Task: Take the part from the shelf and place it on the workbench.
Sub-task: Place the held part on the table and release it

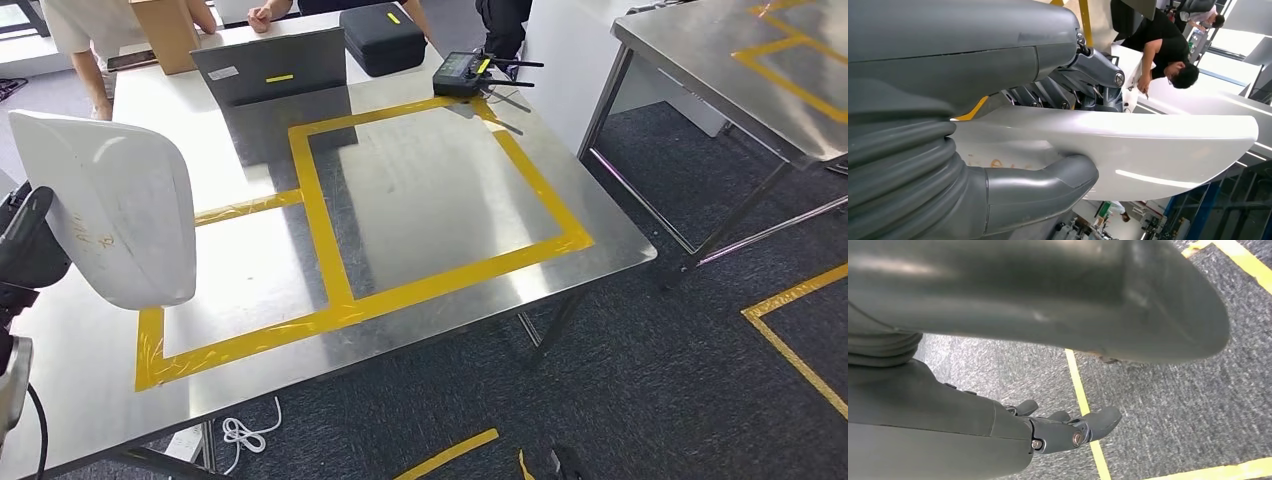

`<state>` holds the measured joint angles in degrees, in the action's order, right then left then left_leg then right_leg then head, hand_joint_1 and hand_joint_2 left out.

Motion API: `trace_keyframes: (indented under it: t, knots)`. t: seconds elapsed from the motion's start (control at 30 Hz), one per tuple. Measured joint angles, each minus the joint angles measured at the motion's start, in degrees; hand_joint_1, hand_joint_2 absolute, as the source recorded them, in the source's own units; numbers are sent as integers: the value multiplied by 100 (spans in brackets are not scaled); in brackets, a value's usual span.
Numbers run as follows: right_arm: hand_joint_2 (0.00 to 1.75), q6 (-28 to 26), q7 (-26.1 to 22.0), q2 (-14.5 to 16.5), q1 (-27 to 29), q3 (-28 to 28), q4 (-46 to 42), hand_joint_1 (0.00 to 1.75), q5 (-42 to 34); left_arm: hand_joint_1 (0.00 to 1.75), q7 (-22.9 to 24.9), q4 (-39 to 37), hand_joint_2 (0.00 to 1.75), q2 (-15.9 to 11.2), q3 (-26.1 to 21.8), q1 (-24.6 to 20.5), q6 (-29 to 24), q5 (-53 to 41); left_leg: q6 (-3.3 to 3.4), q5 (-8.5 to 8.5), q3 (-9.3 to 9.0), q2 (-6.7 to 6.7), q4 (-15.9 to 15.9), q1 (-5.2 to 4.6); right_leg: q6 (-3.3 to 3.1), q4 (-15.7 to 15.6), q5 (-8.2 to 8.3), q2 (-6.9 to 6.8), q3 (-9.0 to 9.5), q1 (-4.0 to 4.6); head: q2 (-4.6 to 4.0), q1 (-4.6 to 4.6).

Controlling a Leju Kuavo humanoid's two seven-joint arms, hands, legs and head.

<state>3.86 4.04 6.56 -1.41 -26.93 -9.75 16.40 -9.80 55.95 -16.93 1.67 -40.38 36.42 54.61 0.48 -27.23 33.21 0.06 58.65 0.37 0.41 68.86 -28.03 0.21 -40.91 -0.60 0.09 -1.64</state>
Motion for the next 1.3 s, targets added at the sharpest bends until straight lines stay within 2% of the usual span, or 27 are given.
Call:
trace_keyframes:
  t: [0.03,0.07,0.1,0.2,0.27,0.4,0.43,0.47,0.5,0.53,0.57,0.6,0.63,0.67,0.77,0.8,0.9,1.03,1.07,1.1,1.17,1.23,1.3]
  knots:
    - [0,1,0,0,-1,0,0,0,5,175,-3,0,175,1,1,-1,6,2,-26,-33,-18,-3,19,-13,-20,-406,167,-3,189,8,0,-5]
    - [0,1,0,0,-3,0,0,0,14,175,-7,0,175,1,1,-2,12,4,-55,-59,-28,-8,33,-24,-41,-702,261,-6,329,11,0,-8]
    - [0,1,2,0,-3,0,0,0,23,175,-11,0,175,4,1,-1,16,5,-84,-78,-31,-11,40,-35,-61,-865,280,-7,409,18,0,-6]
    - [0,1,4,1,4,0,0,0,43,175,-16,4,175,11,2,2,17,9,-177,-106,-51,-15,23,-36,-139,-937,251,0,456,18,0,3]
    - [0,1,-3,2,5,-1,0,0,50,175,-26,8,175,10,3,-7,7,1,-238,-208,0,-13,163,-26,-201,-990,261,0,509,-4,0,27]
    - [0,0,-10,2,2,-2,0,0,51,175,-41,5,175,10,3,-20,-8,-15,-266,-312,85,-15,347,-20,-229,-1010,260,-1,537,-11,0,51]
    - [0,-1,-11,2,0,-2,0,0,52,175,-73,-9,175,10,3,-28,-45,-77,-279,-412,204,-15,578,-16,-237,-1009,254,-1,542,-11,0,55]
    - [0,-7,-23,3,-1,-3,0,0,54,175,-292,-107,175,-3,6,-80,-228,-470,-295,-427,378,-15,836,-4,-245,-1001,238,5,554,-11,0,61]
    - [0,-14,-38,5,-2,-3,0,0,57,175,-560,-231,175,-23,9,-160,-460,-954,-307,-361,491,-14,952,7,-248,-989,217,12,569,-11,0,66]
    - [0,-22,-53,9,-4,-4,0,0,61,175,-853,-376,175,-49,13,-261,-707,-1475,-313,-223,537,-13,925,18,-247,-975,192,21,587,-10,0,73]
    - [0,-30,-68,12,-3,-5,0,0,64,175,-1128,-524,175,-76,18,-373,-930,-1952,-298,-18,451,-12,643,22,-232,-966,171,29,603,-12,0,79]
    - [0,-32,-73,15,-7,-6,0,0,66,175,-1220,-597,175,-90,19,-456,-1010,-2111,-273,102,294,-13,301,12,-207,-958,158,32,606,-4,0,86]
    - [0,-34,-76,15,-11,-8,0,0,67,175,-1261,-655,175,-96,20,-514,-1041,-2184,-245,152,195,-19,91,2,-180,-959,154,34,604,3,0,88]
    - [0,-35,-79,14,-13,-9,0,0,67,175,-1278,-706,175,-97,21,-553,-1054,-2219,-227,143,153,-25,5,-3,-186,-963,156,35,598,16,0,89]
    - [0,-35,-79,11,-14,-14,0,0,71,175,-1291,-868,175,-97,27,-634,-1063,-2275,-213,171,144,-45,-36,-4,-272,-986,181,36,598,43,0,79]
    - [0,-34,-78,13,-16,-15,0,0,73,175,-1293,-913,175,-97,29,-661,-1063,-2282,-202,171,146,-47,-37,-9,-272,-1001,190,36,605,40,0,77]
    - [0,-35,-79,15,-20,-17,0,0,75,175,-1297,-998,175,-97,31,-715,-1063,-2283,-160,167,146,-46,-34,-25,-233,-1037,208,35,624,29,0,77]
    - [0,-37,-79,15,-19,-25,0,0,80,175,-1399,-1102,175,-97,47,-766,-1270,-2535,-134,170,151,-44,-27,-36,-128,-1062,224,35,629,14,0,78]
    - [0,-38,-78,16,-19,-26,0,0,87,175,-1494,-1160,175,-97,78,-827,-1530,-2836,-130,172,152,-44,-25,-38,-112,-1064,225,34,629,12,0,78]
    - [0,-39,-74,16,-21,-26,0,0,105,175,-1607,-1268,175,-97,144,-927,-2036,-3375,-126,174,153,-44,-24,-38,-101,-1064,227,33,628,12,0,78]
    - [0,-38,-30,17,-26,-26,0,0,179,175,-1640,-1637,175,-97,387,-1271,-3527,-4867,-120,178,157,-44,-21,-38,-85,-1065,233,31,623,12,0,79]
    - [0,-32,32,17,-25,-25,0,0,271,175,-1231,-2145,175,-73,876,-1695,-5248,-6653,-120,182,158,-41,-18,-38,-78,-1065,238,34,618,12,0,80]
    - [0,-24,34,17,-23,-23,0,0,323,175,-552,-2645,175,4,1560,-2066,-6295,-8062,-115,188,155,-45,-19,-37,-75,-1064,239,27,624,13,0,79]
